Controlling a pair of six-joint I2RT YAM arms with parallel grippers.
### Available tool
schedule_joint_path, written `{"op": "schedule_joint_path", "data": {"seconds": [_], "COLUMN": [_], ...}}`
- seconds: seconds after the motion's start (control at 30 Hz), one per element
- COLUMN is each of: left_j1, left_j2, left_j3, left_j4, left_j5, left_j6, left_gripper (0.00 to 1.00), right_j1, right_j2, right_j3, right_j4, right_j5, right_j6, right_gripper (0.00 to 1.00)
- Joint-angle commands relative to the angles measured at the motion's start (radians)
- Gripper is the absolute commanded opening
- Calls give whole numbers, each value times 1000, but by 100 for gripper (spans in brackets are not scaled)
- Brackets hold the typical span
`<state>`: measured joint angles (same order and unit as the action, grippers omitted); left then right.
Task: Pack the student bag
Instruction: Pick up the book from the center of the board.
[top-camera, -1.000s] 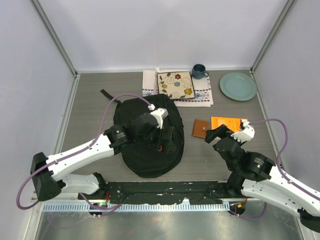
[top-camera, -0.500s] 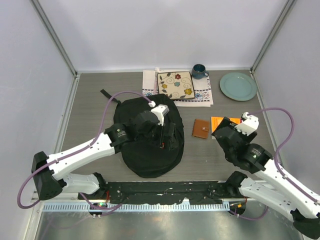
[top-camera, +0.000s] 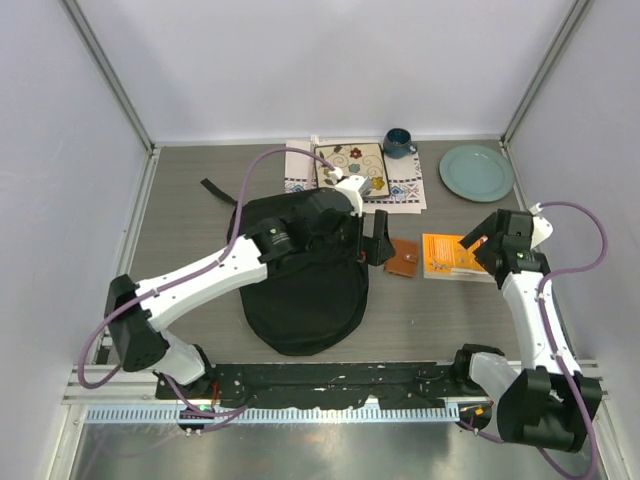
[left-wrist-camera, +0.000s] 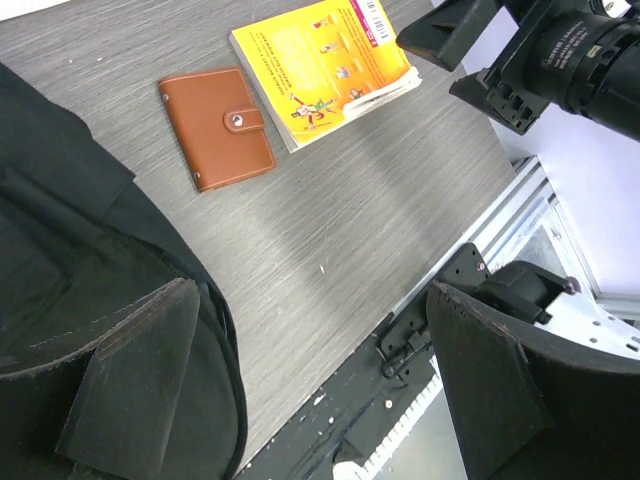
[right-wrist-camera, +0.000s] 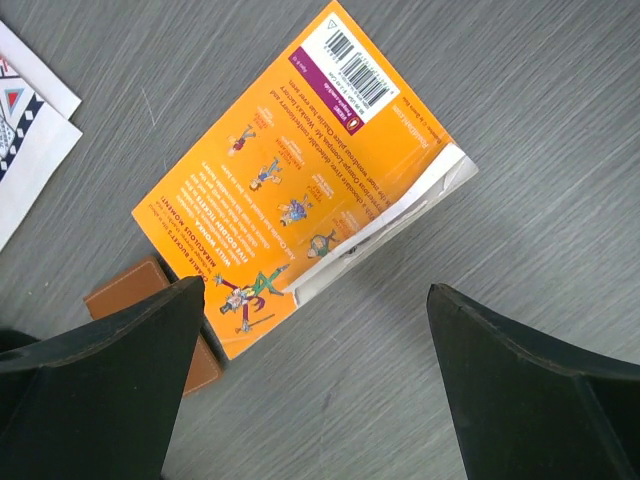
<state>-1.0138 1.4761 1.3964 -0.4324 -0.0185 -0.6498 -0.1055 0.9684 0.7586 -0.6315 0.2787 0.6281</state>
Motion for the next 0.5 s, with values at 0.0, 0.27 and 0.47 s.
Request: {"op": "schedule_joint_path", "data": {"seconds": [0.0, 0.27, 0.47], "left_j1": [9, 75, 90], "left_j2": [73, 268, 482], "left_j3": [79, 157, 332], "left_j4": [93, 252, 270], "left_j5": [0, 192, 291], "left_j6": [9, -118, -157], "left_gripper": [100, 100, 99], "right_j1": [-118, -253, -258], "right_j2": [59, 128, 118], "right_j3": [44, 41, -2], "right_j4": [107, 194, 292], "right_j5": [-226, -251, -182], "right_j6": [-67, -114, -97], "right_gripper": [98, 96, 91]}}
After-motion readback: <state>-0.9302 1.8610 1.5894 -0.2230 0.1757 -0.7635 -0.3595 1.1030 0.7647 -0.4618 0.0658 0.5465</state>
